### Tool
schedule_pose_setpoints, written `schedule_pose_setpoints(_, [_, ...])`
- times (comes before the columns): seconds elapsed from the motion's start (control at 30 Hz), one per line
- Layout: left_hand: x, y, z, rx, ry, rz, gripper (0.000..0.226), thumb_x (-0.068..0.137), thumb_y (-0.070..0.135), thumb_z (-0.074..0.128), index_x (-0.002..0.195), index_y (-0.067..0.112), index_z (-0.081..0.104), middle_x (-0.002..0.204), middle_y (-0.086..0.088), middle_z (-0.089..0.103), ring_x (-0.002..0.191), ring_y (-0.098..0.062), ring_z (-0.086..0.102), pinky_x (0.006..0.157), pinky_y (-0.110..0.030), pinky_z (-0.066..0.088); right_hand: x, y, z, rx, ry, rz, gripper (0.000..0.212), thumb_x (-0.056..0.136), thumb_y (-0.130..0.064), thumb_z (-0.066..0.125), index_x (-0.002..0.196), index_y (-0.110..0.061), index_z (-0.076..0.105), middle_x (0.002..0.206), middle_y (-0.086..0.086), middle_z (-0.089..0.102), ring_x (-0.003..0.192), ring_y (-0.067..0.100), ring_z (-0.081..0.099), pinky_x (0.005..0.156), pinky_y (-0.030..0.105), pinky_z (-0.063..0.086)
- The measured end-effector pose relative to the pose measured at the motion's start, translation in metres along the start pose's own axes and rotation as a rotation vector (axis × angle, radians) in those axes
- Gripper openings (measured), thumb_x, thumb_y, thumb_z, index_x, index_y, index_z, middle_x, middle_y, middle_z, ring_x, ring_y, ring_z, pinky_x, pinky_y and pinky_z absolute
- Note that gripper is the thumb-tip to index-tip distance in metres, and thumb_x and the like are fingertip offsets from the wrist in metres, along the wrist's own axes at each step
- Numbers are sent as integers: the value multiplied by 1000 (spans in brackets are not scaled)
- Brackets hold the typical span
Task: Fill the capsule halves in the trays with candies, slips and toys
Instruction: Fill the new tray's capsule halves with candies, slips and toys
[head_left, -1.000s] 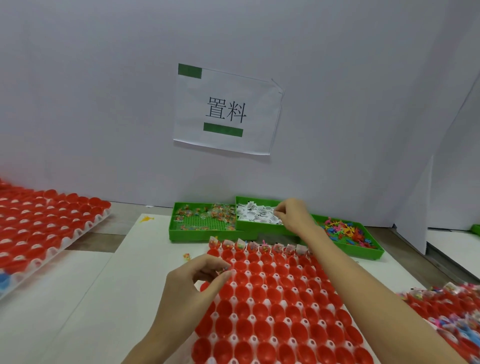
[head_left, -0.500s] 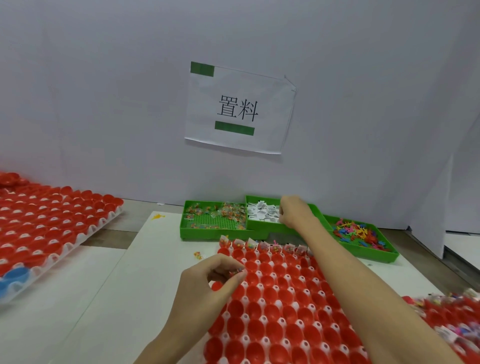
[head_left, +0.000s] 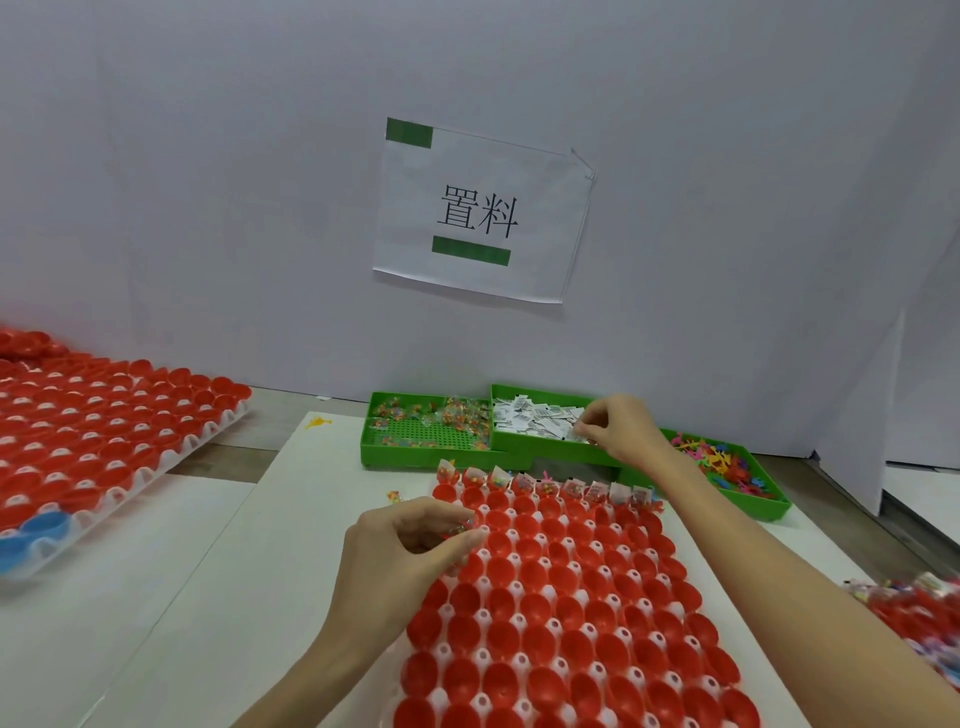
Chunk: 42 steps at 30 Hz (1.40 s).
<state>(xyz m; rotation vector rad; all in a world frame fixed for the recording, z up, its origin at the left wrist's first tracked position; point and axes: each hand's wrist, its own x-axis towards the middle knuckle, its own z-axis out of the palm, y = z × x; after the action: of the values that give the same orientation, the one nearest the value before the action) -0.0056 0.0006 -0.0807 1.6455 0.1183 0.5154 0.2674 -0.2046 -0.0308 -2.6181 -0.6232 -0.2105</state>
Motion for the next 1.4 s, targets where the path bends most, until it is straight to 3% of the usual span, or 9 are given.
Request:
schedule_pose_setpoints(0.27, [1, 0, -2, 55, -2, -16, 22, 68, 33, 88, 87, 23, 83, 75, 1, 78, 65, -17, 75, 66, -21, 61, -2, 8, 7, 25, 51, 16, 44, 91, -36, 73, 75, 5, 68, 59, 10, 54, 52, 17, 41, 53, 22, 36])
schedule_pose_setpoints(0.43, [4, -5, -2, 12, -19, -50, 16, 81, 17, 85, 95, 24, 83, 81, 0, 80, 74, -19, 77, 76, -23, 62, -13, 8, 0, 54, 75, -68, 36, 100, -36, 61, 74, -14, 72, 54, 1, 57, 45, 10, 38, 50, 19, 31])
schedule_pose_setpoints(0.57, [3, -3, 0, -59, -59, -73, 21, 87, 10, 79, 99, 26, 83, 88, 0, 81, 81, -20, 78, 77, -19, 60, -40, -5, -8, 221, 166, -23, 41, 102, -35, 58, 76, -7, 71, 56, 5, 53, 49, 14, 39, 52, 25, 32])
schedule_pose_setpoints(0.77, [0, 2, 3, -73, -95, -43, 21, 88, 10, 78, 93, 30, 81, 90, -3, 80, 83, -21, 77, 82, -23, 61, -119, -43, -9, 585, -173, -22, 18, 99, -28, 63, 94, -23, 79, 69, -3, 67, 61, 7, 55, 54, 16, 44])
schedule_pose_setpoints(0.87, [-4, 5, 6, -14, -155, 44, 22, 88, 8, 78, 91, 30, 81, 90, 0, 80, 85, -17, 77, 80, -22, 60, -151, -59, -7, 459, -157, -170, 27, 95, -42, 69, 77, -23, 78, 63, -2, 66, 55, 6, 51, 56, 18, 43])
schedule_pose_setpoints(0.97, [-7, 5, 11, 75, -189, 133, 18, 88, 15, 79, 93, 33, 82, 93, 5, 79, 90, -15, 74, 79, -20, 58, -168, -73, -9, 387, -133, -250, 21, 94, -36, 71, 82, -22, 79, 71, -2, 73, 62, 11, 65, 62, 24, 54])
schedule_pose_setpoints(1.03, [-10, 5, 14, 117, -205, 207, 14, 88, 21, 78, 96, 33, 81, 97, 4, 77, 94, -20, 73, 80, -24, 59, -175, -77, -11, 381, -160, -285, 14, 95, -28, 70, 85, -26, 79, 75, -7, 72, 64, 10, 64, 60, 21, 51])
schedule_pose_setpoints(1.13, [-13, 4, 18, 111, -219, 275, 13, 88, 25, 78, 100, 29, 81, 99, -2, 73, 94, -27, 72, 79, -31, 60, -181, -79, -11, 308, -216, -330, 17, 99, -27, 62, 91, -25, 77, 83, -3, 67, 75, 18, 60, 66, 30, 51])
schedule_pose_setpoints(1.4, [-20, 3, 22, 5, -178, 226, 18, 83, 15, 82, 99, 22, 78, 93, -5, 76, 79, -25, 77, 74, -25, 60, -188, -81, -20, 297, -393, -317, 24, 106, -32, 53, 91, -28, 71, 85, -15, 58, 76, 6, 54, 70, 16, 42])
